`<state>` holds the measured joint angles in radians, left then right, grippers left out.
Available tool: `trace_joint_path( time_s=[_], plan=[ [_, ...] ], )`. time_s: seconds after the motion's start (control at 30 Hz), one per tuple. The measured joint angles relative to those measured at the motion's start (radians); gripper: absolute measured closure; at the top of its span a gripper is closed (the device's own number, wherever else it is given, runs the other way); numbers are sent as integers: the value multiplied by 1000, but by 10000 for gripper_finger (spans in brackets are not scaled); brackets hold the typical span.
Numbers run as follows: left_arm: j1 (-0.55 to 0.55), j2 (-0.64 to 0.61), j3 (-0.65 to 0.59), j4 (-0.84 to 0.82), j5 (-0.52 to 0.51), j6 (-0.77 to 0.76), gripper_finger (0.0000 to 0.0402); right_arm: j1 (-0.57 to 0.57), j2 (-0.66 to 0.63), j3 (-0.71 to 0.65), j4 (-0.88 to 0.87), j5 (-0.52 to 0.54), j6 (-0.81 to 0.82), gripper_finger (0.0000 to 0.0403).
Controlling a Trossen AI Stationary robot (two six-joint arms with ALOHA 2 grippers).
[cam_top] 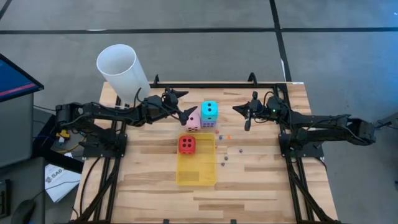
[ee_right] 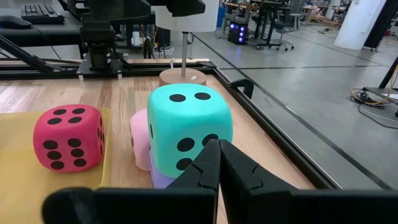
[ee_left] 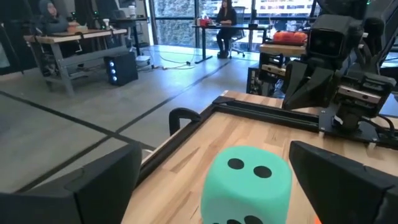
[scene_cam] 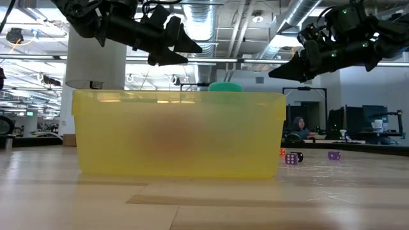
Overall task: Pick & Place Dice
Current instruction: Put the light blue die into the yellow bin
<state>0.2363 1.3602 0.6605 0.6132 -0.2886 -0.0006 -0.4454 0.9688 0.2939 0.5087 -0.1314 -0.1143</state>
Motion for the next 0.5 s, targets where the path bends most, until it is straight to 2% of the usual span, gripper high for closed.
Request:
trace_joint_path(
  time_s=[0.5],
  plan=[
    [0,0,0,0,0,-3,4,0,0,0,0,0,0,403]
  ],
)
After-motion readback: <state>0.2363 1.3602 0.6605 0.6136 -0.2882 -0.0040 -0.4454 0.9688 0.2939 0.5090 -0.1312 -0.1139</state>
